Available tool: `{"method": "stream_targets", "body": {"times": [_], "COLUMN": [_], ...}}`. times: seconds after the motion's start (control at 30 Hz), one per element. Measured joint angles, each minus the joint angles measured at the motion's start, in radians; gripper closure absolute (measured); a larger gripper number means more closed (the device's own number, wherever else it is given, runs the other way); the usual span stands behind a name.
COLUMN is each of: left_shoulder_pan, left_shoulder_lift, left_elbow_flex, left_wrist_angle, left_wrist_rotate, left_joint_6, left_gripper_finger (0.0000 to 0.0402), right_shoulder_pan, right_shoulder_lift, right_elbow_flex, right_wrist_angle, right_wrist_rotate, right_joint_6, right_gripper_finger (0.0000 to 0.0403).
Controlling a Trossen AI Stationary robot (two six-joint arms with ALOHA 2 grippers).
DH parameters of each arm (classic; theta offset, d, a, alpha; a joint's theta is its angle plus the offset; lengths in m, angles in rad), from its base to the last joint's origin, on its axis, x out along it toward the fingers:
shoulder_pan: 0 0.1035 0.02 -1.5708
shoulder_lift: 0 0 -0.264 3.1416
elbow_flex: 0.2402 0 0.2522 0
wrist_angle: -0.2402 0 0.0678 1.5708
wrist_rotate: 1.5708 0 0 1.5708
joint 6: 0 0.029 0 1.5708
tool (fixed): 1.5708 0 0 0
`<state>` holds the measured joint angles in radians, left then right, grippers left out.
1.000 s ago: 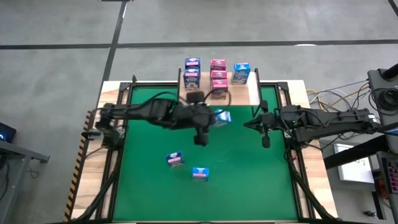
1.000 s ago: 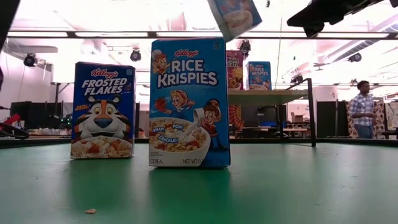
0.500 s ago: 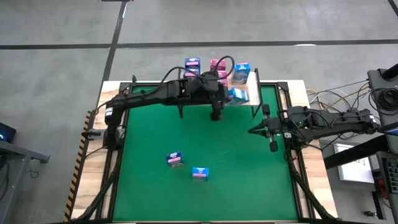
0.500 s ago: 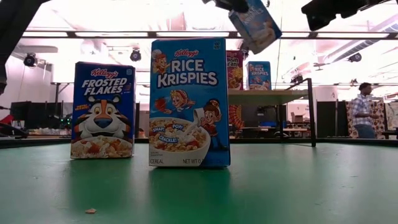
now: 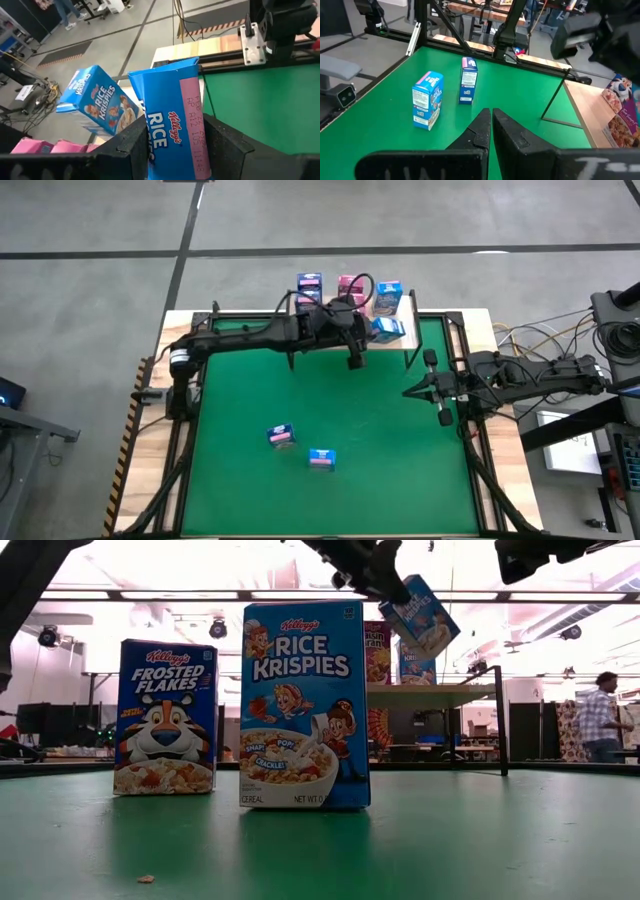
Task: Stack cereal on shelf
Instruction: Put the left light blue cereal on the shelf aligned with the other light blue cereal box
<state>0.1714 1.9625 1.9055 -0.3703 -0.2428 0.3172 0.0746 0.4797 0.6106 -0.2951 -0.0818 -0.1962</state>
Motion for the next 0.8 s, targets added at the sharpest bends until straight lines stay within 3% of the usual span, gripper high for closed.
{"method": "stream_targets", "body": {"times": [0.8], "left_shoulder_pan": [0.002], "left_shoulder_lift": [0.0], "left_elbow_flex": [-0.124], "left_wrist_angle": [0.225], "left_wrist_rotate": [-0.002], "left_joint_6": [-0.038], "left_gripper_finger": [0.0242], "right_shoulder_pan": [0.0], "right_shoulder_lift": [0.0], "right_elbow_flex": [0.0], "right_wrist_angle": [0.005], "right_wrist_rotate": [0.003], "right_joint_6": [-0.006], "right_gripper_finger": [0.0394]}}
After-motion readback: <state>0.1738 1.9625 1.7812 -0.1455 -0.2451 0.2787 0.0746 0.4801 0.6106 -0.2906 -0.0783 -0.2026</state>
